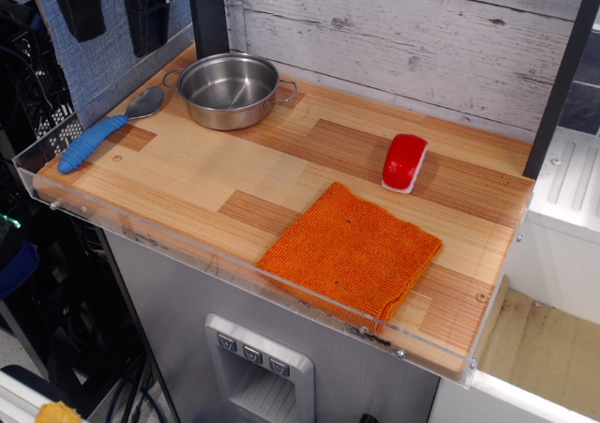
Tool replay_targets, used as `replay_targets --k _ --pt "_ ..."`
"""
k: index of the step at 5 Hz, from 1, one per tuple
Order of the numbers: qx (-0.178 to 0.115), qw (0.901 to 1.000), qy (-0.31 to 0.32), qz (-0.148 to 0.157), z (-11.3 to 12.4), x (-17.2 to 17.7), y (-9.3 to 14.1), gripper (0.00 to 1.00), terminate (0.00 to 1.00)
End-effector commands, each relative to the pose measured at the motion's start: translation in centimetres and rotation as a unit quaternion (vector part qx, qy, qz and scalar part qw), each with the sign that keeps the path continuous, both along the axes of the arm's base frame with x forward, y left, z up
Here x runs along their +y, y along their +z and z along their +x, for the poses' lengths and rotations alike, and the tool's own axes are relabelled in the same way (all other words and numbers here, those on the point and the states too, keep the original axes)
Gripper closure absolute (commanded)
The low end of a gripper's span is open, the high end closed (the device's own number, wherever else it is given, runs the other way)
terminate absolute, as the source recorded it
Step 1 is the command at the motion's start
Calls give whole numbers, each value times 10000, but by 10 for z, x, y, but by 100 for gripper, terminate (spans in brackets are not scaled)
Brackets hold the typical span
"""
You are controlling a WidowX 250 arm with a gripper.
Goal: Pick the red towel and put aside at left corner of wooden table
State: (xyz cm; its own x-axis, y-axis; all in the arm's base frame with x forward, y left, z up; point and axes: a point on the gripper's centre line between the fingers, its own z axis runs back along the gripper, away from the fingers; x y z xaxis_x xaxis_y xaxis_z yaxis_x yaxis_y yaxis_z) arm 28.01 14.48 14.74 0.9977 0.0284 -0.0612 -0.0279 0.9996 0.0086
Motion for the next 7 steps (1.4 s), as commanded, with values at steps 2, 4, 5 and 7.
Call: replay_targets --k 2,4,5,7 --pt "-290 9996 -63 -1 -4 -28 4 0 0" --pt "-548 9978 -322 177 -5 -84 -2 0 0" --pt "-481 9976 -405 278 -10 -108 -21 0 0" --pt "-280 9992 -262 84 -11 -157 -72 0 0"
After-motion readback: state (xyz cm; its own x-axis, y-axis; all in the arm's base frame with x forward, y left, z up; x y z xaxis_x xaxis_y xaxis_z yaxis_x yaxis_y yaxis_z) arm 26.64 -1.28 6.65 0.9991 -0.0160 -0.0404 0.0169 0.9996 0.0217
